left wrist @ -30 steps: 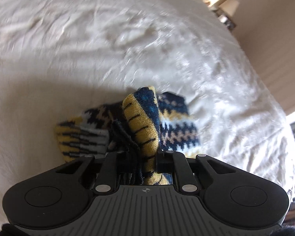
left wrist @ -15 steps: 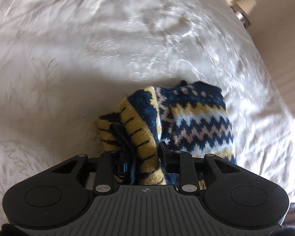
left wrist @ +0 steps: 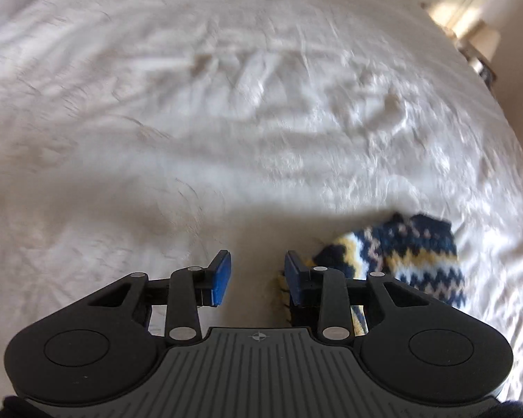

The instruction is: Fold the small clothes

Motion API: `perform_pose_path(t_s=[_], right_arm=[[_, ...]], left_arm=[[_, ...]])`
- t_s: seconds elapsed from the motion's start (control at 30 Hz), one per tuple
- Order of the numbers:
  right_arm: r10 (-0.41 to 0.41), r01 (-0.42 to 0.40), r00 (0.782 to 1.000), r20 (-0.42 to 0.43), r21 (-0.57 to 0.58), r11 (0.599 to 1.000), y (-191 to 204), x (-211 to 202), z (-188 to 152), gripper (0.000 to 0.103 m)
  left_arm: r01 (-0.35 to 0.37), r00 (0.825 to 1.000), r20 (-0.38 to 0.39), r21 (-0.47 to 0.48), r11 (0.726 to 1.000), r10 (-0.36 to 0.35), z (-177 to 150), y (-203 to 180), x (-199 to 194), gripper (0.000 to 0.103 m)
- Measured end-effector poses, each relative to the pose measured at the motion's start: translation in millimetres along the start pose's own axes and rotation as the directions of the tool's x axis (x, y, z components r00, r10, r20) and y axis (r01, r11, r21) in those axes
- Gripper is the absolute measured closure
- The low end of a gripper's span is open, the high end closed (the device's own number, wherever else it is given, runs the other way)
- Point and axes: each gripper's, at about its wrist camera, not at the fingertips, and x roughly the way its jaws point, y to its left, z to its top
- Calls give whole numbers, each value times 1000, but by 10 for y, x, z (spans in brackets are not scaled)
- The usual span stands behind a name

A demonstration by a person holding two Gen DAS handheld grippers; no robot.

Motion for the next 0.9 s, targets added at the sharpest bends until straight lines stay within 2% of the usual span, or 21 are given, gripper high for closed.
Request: perform_pose_path(t_s=[0.07,0.2,0.27,0.37,0.53,0.57,0.63,0.77,0.9], right_arm=[[-14,13,999,35,24,1000,-162,-83,60,51],[-26,20,998,55,108,994,-601,-30,210,53],[-50,42,998,44,158,987,-874,80,287,71],[-78,68,996,35,237,969,-1239,229,395,73],[-28,27,1000,-1,305,952,-1690,604,567,72],[-37,41,999,-19,309,950,-1745,686,582,74],[-34,50,998,-54,323,945,-1855,864,611,84],[-55,79,995,-85,321,944,-1968,1099,658,84],[-80,106,994,-81,401,910,-2077,1076,695,80]], left_arm=[[10,999,39,-1,1000,-10,-43,-79,-182,70],[50,995,76,81,995,-57,-276,-452,-455,70],[88,993,65,104,991,-95,-406,-625,-449,70],[82,995,44,136,987,-89,-545,-811,-331,70],[50,998,-39,86,995,-46,-852,-701,-85,70],[37,998,-47,95,995,-32,-907,-658,-52,70],[30,998,-55,114,993,-24,-981,-576,-13,70],[39,997,-63,97,994,-33,-953,-518,17,70],[25,998,-68,116,993,-18,-914,-554,34,70]])
